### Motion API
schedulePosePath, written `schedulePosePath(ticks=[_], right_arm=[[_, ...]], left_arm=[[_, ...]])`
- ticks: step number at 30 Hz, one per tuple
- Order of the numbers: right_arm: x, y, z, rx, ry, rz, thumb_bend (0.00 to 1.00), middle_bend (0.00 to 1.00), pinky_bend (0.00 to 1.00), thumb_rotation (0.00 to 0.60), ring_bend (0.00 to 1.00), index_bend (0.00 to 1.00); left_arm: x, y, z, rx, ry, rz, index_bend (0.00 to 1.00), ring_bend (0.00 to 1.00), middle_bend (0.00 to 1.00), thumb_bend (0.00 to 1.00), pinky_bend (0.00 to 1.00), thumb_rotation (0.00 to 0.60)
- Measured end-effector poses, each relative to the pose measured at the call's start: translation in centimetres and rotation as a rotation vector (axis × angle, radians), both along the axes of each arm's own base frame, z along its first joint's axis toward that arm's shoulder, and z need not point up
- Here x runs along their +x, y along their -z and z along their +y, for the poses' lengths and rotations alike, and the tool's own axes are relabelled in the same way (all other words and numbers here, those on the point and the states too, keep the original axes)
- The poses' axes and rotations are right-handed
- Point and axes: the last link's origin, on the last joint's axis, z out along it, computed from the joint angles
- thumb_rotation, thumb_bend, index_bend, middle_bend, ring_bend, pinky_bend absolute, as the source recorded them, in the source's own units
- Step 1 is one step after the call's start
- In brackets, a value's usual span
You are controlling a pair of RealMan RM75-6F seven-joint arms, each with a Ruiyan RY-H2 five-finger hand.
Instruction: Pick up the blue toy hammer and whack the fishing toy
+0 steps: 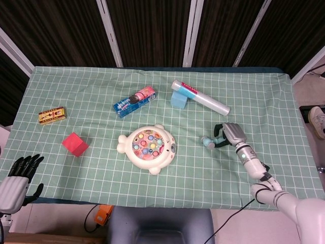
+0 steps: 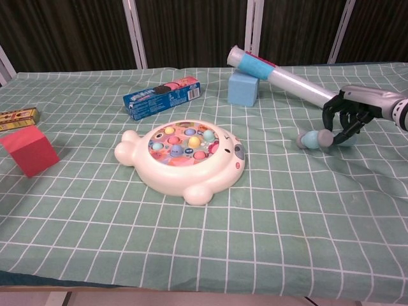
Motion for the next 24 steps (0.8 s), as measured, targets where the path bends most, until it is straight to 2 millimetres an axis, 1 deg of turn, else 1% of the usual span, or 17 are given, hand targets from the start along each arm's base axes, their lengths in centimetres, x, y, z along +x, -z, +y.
schedulePosePath(ticks=[4, 14, 24], right_arm=[[0.1, -0.1, -0.2, -0.002, 0.003, -0.005, 0.3, 0.63, 0.75, 0.6, 0.7, 0.7], [0.6, -0.1, -1.4, -0.023, 0.019, -0.007, 0.3, 0.63, 0.75, 0.6, 0.7, 0.7], [0.7, 0.0, -1.6, -0.028, 0.018, 0.016, 0.3, 0.63, 0.75, 0.6, 0.69, 0.7]], left_arm=[[0.0, 0.0, 0.0, 0.0, -0.001, 0.001, 0.0, 0.02, 0.06, 0.42, 0.08, 0.6], [-0.1, -0.1, 0.1, 0.005, -0.004, -0.001, 0.0, 0.02, 0.06, 0.42, 0.08, 0.6], [-0.1, -0.2, 0.0, 0.008, -0.003, -0.004, 0.0, 0.02, 0.06, 0.42, 0.08, 0.6]])
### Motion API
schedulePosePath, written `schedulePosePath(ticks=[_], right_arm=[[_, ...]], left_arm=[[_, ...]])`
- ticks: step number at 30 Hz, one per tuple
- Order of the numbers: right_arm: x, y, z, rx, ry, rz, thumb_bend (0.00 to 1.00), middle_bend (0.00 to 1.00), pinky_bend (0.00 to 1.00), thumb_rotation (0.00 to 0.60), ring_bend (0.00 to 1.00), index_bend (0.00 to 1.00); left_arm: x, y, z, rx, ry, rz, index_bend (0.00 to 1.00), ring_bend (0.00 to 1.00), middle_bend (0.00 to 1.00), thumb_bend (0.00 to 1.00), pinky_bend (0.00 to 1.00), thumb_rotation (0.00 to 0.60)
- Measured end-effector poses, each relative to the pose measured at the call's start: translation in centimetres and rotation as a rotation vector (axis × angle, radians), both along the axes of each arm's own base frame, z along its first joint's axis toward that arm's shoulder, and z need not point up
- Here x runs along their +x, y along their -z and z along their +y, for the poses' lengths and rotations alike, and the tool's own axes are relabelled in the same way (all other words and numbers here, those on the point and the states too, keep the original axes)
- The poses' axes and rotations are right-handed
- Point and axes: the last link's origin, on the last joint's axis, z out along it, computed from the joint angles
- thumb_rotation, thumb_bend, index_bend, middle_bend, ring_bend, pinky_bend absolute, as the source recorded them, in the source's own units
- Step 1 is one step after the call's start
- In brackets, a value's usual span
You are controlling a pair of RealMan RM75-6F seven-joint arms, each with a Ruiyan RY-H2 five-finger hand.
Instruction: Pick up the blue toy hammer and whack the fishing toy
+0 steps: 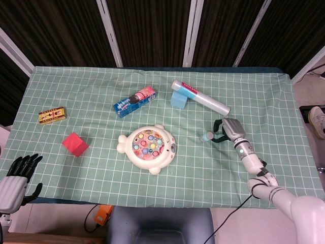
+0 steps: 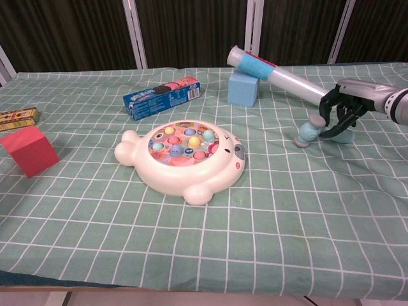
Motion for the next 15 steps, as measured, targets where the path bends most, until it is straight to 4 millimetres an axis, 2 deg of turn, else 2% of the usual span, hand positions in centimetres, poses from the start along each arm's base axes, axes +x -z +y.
schedulePosePath(ticks=[15], right_arm=[[-0.25, -0.64, 0.04, -0.015, 0.0, 0.0, 0.3, 0.63, 0.75, 0.6, 0.69, 0.7]], left_arm=[[0.03, -0.02, -0.01, 0.0, 0.001, -0.002, 0.0, 0.02, 0.06, 0.42, 0.08, 0.6]])
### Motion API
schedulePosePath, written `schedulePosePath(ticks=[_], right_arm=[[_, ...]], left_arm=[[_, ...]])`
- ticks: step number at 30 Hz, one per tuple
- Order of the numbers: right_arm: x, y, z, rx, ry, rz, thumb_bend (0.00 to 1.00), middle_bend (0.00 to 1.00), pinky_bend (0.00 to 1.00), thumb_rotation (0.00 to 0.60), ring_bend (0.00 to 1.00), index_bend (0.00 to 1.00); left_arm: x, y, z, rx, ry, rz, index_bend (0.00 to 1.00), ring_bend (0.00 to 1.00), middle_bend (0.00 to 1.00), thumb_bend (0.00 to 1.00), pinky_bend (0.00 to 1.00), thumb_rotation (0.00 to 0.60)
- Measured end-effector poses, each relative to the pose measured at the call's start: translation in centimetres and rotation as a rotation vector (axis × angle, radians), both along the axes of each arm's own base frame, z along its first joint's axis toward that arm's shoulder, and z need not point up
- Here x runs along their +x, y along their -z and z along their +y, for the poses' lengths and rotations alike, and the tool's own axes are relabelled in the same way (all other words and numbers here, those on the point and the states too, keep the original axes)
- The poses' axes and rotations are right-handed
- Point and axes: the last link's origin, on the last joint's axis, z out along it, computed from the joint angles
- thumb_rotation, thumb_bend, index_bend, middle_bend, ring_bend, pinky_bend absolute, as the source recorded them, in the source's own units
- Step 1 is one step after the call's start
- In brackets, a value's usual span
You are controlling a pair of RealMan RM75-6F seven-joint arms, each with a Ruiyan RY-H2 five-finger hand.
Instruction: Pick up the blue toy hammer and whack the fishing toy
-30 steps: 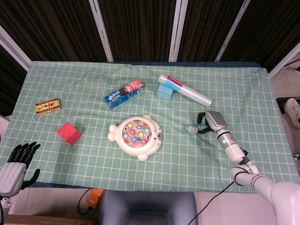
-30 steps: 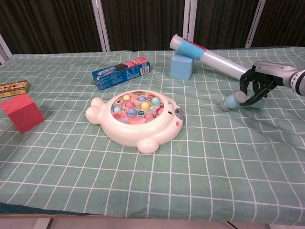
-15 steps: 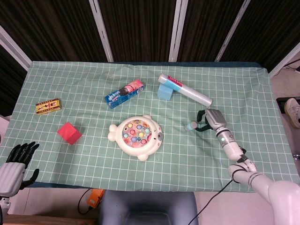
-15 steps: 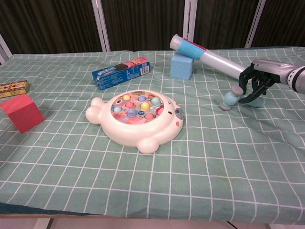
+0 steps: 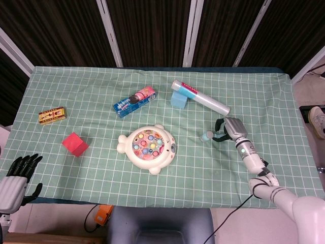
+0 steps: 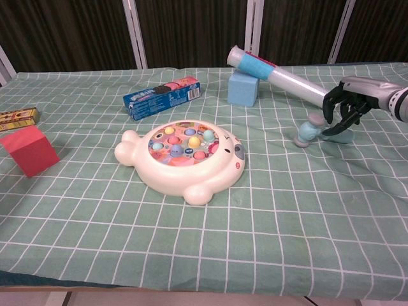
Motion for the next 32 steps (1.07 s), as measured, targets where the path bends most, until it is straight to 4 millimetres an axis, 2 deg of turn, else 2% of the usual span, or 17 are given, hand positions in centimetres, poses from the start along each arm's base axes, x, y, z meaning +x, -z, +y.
schedulePosePath(ticks=[4, 6, 8, 9, 11, 12, 14, 16, 17, 18, 23, 26, 29, 32], right_arm=[[-0.1, -0.6, 0.3, -0.01, -0.013, -0.001, 0.3, 0.61, 0.74, 0.6, 0.67, 0.67], [-0.1, -1.0, 0.6, -0.011, -0.023, -0.007, 0.3, 0.55, 0.7, 0.6, 0.62, 0.61], [0.0, -1.6, 1.0, -0.016, -0.045, -0.011, 0.28, 0.42, 0.59, 0.6, 0.47, 0.48], [0.1, -1.9, 1.3, -0.02, -0.058, -0.011, 0.27, 0.31, 0.49, 0.6, 0.33, 0.36], [0.2, -2.8, 2.3, -0.026, -0.097, -0.005, 0.25, 0.17, 0.35, 0.6, 0.17, 0.18], [0.3, -3.2, 2.9, -0.028, -0.116, 0.0, 0.24, 0.11, 0.3, 0.6, 0.12, 0.11], [0.4, -4.2, 4.7, -0.029, -0.16, 0.022, 0.21, 0.02, 0.19, 0.6, 0.04, 0.02], [0.4, -5.0, 6.9, -0.027, -0.19, 0.051, 0.19, 0.0, 0.11, 0.6, 0.01, 0.0], [0.2, -5.7, 9.2, -0.028, -0.205, 0.08, 0.19, 0.0, 0.07, 0.6, 0.0, 0.0], [0.2, -6.0, 10.2, -0.031, -0.208, 0.092, 0.19, 0.0, 0.04, 0.6, 0.0, 0.0], [-0.4, -8.6, 18.6, -0.146, -0.185, 0.188, 0.19, 0.0, 0.0, 0.6, 0.0, 0.0], [-1.9, -10.5, 22.8, -0.24, -0.128, 0.232, 0.19, 0.0, 0.0, 0.6, 0.0, 0.0], [-2.8, -11.8, 24.8, -0.299, -0.111, 0.241, 0.19, 0.0, 0.0, 0.6, 0.0, 0.0], [-3.2, -12.0, 25.2, -0.293, -0.107, 0.246, 0.19, 0.0, 0.0, 0.6, 0.0, 0.0]], left_arm=[[0.1, 0.0, 0.0, -0.001, 0.003, -0.001, 0.0, 0.01, 0.06, 0.42, 0.08, 0.6], [0.1, 0.0, -0.1, 0.001, 0.005, -0.003, 0.0, 0.02, 0.06, 0.42, 0.08, 0.6], [0.1, -0.1, -0.1, 0.004, 0.006, -0.005, 0.0, 0.02, 0.06, 0.42, 0.08, 0.6], [0.1, -0.2, -0.1, 0.006, 0.007, -0.007, 0.0, 0.02, 0.06, 0.42, 0.08, 0.6], [0.1, -0.2, -0.1, 0.009, 0.011, -0.009, 0.0, 0.02, 0.06, 0.42, 0.08, 0.6], [0.1, -0.3, -0.2, 0.01, 0.012, -0.01, 0.0, 0.01, 0.07, 0.42, 0.08, 0.6], [0.1, -0.3, -0.2, 0.006, 0.013, -0.012, 0.0, 0.01, 0.09, 0.42, 0.08, 0.6], [0.2, -0.3, -0.2, 0.003, 0.017, -0.014, 0.0, 0.02, 0.09, 0.42, 0.08, 0.6], [0.2, -0.3, -0.2, 0.002, 0.022, -0.017, 0.0, 0.01, 0.08, 0.42, 0.08, 0.6], [0.3, -0.3, -0.3, 0.0, 0.025, -0.018, 0.0, 0.01, 0.07, 0.41, 0.08, 0.6], [0.4, -0.3, -0.3, -0.006, 0.037, -0.026, 0.0, 0.0, 0.03, 0.41, 0.08, 0.6], [0.5, -0.4, -0.4, -0.007, 0.042, -0.03, 0.0, 0.0, 0.03, 0.41, 0.08, 0.6], [0.5, -0.4, -0.4, -0.004, 0.049, -0.031, 0.0, 0.0, 0.03, 0.42, 0.08, 0.6], [0.5, -0.5, -0.6, -0.001, 0.049, -0.031, 0.0, 0.0, 0.03, 0.42, 0.08, 0.6]])
